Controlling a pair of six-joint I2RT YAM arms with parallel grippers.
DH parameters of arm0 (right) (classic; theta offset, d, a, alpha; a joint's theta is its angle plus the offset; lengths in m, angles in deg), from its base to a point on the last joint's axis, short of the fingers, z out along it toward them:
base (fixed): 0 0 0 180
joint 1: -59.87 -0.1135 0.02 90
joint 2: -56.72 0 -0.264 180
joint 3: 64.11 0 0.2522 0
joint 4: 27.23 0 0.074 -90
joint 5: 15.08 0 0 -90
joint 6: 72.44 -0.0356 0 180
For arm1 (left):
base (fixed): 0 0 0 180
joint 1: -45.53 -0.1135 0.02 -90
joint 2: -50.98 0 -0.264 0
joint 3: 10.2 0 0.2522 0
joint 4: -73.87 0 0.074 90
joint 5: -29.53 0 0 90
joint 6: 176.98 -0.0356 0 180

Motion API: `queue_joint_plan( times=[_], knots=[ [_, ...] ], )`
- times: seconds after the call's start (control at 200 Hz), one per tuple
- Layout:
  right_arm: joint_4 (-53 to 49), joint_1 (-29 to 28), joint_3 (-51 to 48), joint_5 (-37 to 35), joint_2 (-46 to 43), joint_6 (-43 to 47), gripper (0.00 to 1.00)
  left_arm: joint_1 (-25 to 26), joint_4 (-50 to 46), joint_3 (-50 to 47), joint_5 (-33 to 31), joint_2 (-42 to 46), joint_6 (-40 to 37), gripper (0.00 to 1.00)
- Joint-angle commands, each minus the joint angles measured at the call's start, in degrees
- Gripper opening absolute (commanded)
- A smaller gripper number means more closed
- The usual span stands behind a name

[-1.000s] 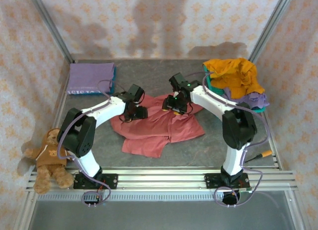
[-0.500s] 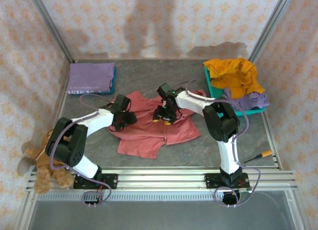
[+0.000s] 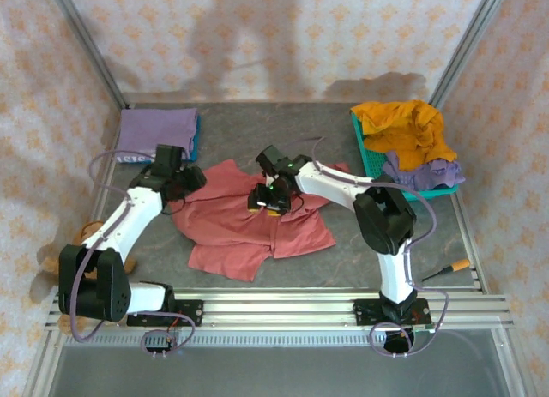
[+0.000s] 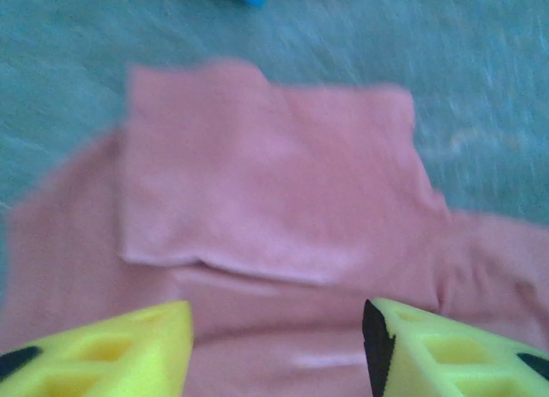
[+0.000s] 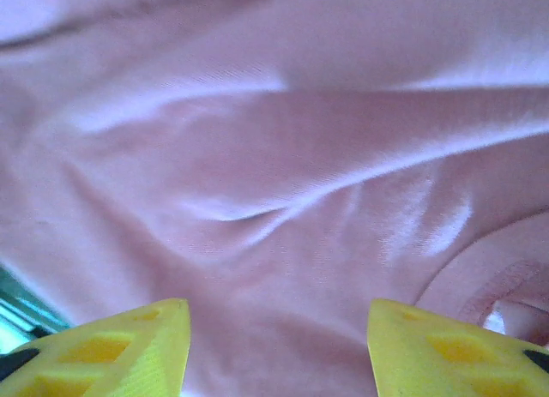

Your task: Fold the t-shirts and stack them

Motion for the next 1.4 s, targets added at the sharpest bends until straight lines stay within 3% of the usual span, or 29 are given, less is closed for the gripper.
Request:
queue_joint_plan(
  times=[0.0,0.185,0.34,0.566,0.851,1.046,1.201,1.396],
  knots=[
    [-2.8,1.2,3.9,-1.9,-3.3,0.9,0.56,-9.3,-2.9,0.5,7.7,-3.1,-3.2,0.5],
    [-5.3,3.6,5.0,-1.7,-3.8,2.7,0.57,-16.7,-0.5,2.0,16.1,-11.0,-3.0,0.48],
    [-5.9,6.1,3.6,-1.8,-5.2,3.4,0.56,-17.3,3.4,2.5,20.9,-16.2,-1.6,0.46],
    [-7.0,8.6,2.4,-2.2,-6.5,4.3,0.56,-17.3,7.4,3.1,22.5,-20.4,0.9,0.44],
    [-4.2,8.7,0.8,0.1,-4.5,2.7,0.56,-16.8,12.3,4.3,28.3,-24.7,3.6,0.22],
    [-2.9,8.0,0.7,1.7,-1.1,1.9,0.56,-16.8,11.8,5.8,27.4,-24.0,3.6,0.0],
    [-3.6,6.5,2.0,2.0,2.5,2.5,0.56,-16.9,10.2,7.5,23.2,-18.6,3.6,0.0],
    [-2.5,2.9,2.9,7.9,7.0,4.0,0.57,-17.2,4.4,11.2,15.7,-10.7,1.0,0.0]
  ],
)
